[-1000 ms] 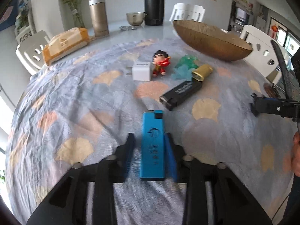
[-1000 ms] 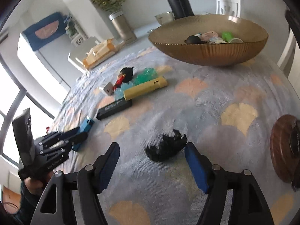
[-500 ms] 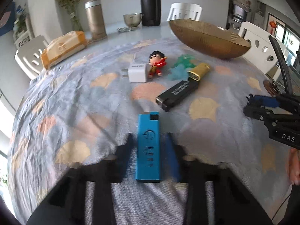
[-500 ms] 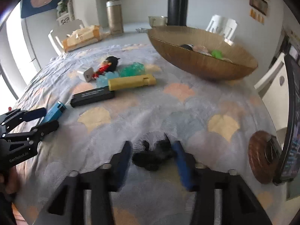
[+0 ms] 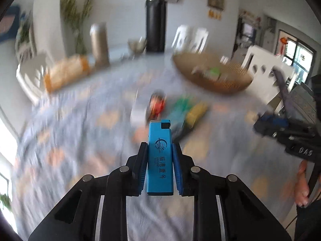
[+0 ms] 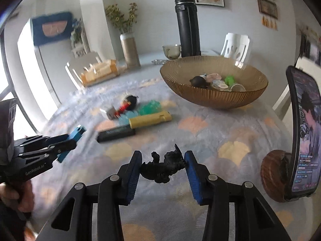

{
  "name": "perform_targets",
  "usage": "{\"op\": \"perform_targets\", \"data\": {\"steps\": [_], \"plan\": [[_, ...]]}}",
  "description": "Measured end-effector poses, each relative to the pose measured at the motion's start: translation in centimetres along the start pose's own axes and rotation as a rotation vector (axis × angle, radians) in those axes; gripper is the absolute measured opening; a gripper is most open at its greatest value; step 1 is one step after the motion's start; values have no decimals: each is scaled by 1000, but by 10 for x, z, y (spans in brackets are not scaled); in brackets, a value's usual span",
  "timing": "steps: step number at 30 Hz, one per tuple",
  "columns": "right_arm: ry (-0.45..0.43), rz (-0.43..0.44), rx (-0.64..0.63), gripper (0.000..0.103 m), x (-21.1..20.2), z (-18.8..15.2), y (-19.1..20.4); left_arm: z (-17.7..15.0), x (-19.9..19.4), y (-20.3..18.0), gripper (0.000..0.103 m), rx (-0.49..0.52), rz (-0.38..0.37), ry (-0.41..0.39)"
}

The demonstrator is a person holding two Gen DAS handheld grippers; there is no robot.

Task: Organize rigid objects
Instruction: 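Carry blue lighter and black figure over the amber bowl, then open both tools to drop the items into the bowl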

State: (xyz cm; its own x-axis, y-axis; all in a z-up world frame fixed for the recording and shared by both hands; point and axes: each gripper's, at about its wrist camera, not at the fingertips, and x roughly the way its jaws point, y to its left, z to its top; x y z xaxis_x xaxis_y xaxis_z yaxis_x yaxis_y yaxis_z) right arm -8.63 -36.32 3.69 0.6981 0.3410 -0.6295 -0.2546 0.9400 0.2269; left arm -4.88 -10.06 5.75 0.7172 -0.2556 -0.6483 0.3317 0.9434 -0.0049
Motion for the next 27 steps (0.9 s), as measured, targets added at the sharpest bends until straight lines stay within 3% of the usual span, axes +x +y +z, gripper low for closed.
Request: {"op": "perform_targets", "data": {"steps": [5, 9, 14, 16, 19, 23, 24, 25, 27], "plan": [[-163, -40, 83, 43, -54, 61, -17, 84, -25, -29, 21, 32, -124, -153], [-239, -119, 145, 43, -70, 107, -28, 135, -6, -56, 21, 37, -182, -195], [-170, -156, 210, 43, -32, 129, -42, 153, 60, -63, 21, -28, -236, -108], [-75, -265, 232, 43, -3, 133, -51, 151, 82, -64, 21, -55, -250, -74], [1, -223, 277, 43, 28, 132, -65, 146, 110, -62, 21, -105, -290, -28], [5, -238, 270, 44, 40, 138, -65, 149, 121, -65, 22, -117, -281, -33], [-1, -228, 261, 53, 40, 142, -64, 150, 117, -64, 28, -126, -261, -49], [-4, -245, 259, 56, 40, 145, -65, 152, 113, -60, 41, -133, -241, -57], [-32, -239, 256, 63, 30, 147, -70, 155, 101, -52, 49, -129, -256, -74]]}}
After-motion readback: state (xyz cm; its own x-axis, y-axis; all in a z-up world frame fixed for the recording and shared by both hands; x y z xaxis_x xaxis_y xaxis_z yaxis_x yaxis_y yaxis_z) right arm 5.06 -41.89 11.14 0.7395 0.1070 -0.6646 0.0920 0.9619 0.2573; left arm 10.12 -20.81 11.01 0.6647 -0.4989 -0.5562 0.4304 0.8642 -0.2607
